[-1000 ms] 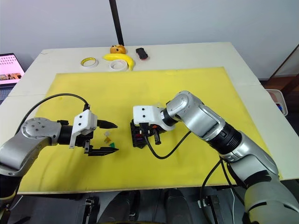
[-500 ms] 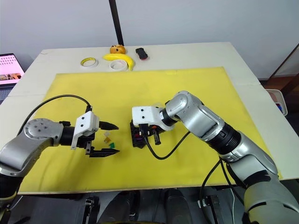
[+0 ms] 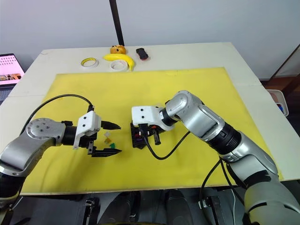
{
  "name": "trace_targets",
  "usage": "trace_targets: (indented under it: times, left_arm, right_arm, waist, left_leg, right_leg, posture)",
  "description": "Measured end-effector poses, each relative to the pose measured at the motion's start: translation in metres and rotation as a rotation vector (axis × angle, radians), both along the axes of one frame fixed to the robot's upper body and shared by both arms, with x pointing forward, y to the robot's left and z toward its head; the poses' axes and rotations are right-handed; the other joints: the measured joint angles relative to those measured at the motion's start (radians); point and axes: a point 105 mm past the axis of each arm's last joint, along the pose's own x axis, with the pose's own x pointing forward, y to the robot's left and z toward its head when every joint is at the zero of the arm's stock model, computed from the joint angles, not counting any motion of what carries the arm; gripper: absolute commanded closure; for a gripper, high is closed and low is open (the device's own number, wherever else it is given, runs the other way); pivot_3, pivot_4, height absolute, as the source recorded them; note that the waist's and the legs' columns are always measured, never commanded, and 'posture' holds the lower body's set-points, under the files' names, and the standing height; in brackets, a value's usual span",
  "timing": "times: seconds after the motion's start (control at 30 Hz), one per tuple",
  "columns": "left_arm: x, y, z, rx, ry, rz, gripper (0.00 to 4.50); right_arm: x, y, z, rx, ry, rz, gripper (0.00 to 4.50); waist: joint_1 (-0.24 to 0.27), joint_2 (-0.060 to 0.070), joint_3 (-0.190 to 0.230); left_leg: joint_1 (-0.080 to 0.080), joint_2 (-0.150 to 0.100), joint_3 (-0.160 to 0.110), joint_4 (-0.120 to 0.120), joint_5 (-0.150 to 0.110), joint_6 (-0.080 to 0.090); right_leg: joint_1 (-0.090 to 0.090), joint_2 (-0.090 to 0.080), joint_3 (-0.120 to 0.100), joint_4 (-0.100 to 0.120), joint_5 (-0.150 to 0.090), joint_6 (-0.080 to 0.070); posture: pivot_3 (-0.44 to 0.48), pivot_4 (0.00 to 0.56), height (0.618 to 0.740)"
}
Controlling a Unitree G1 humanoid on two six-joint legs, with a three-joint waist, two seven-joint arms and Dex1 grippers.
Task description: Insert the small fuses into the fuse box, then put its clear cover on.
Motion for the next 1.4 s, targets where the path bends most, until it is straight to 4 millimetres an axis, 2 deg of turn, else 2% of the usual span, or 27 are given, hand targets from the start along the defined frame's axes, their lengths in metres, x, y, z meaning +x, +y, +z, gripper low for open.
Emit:
trace_targets:
  times: [1.4]
  left_arm:
    - [0.0028,0.0011,-0.0002,0.005,-0.012,0.012,0.02]
  right_arm:
    - [0.0008,-0.0011,-0.0005,-0.009,0.0,-0.002,4.5]
  waist:
    - [0.001,0.0,0.0]
  left_leg:
    - [0.0,0.0,0.0,0.0,0.0,0.0]
  right_leg:
    - [0.0,0.0,0.0,0.0,0.0,0.0]
  posture:
    - [0.0,0.15,0.74]
